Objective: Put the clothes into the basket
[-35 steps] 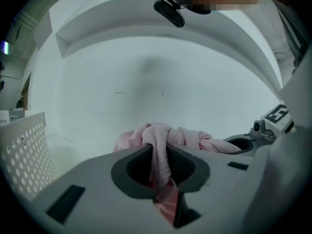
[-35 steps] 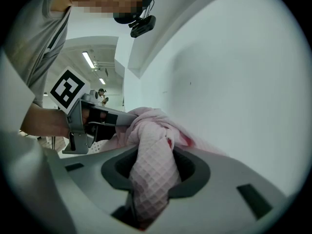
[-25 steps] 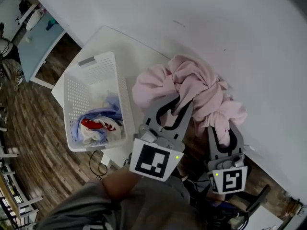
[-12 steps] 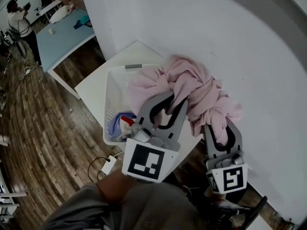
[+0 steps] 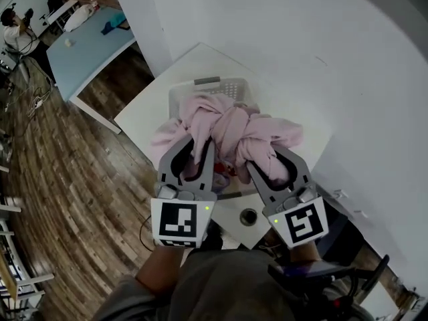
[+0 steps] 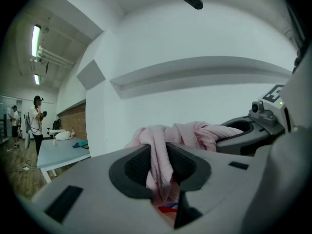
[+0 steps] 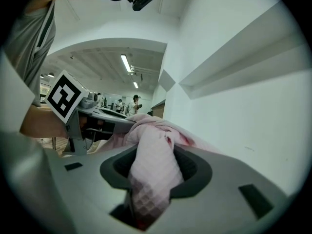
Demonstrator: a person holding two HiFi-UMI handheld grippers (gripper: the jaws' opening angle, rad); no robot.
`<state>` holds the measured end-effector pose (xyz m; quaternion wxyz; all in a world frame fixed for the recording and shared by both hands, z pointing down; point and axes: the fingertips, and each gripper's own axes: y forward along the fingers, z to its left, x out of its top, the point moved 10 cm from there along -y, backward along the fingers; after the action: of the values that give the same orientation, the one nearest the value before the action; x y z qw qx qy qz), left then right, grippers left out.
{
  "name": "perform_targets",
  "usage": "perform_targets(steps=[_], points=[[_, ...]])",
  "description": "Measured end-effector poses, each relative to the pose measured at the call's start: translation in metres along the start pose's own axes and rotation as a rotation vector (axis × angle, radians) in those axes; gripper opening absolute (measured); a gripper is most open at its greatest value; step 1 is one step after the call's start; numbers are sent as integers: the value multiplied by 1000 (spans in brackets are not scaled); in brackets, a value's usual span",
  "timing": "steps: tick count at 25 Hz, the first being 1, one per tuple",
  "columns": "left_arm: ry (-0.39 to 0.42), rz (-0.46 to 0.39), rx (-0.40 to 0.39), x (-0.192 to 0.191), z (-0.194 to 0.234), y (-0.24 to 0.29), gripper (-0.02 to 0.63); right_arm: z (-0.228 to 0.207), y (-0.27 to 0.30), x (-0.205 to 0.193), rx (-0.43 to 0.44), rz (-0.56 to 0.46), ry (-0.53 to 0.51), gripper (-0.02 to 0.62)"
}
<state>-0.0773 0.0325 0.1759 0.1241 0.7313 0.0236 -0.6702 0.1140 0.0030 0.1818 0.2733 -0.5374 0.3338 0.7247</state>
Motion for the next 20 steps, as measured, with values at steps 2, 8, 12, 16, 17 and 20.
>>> perform_targets(steps=[2,8,12,16,17,20], points=[[38,57,4,-18,5,7,99,2,14,-13,24,80,20,179],[137,95,36,-41,13,5,140,11,36,-29,87,118,47,318],[115,64,56,-43,15,-2,132,14,37,-36,87,108,52,318],[93,62,50,-45,16,-8,124,18,33,-39,69,102,61,306],[94,55,47,-44,16,-10,122,20,32,-37,62,97,62,303],[85,20,40,-38,16,-15,109,25,30,-31,45,64,54,280]])
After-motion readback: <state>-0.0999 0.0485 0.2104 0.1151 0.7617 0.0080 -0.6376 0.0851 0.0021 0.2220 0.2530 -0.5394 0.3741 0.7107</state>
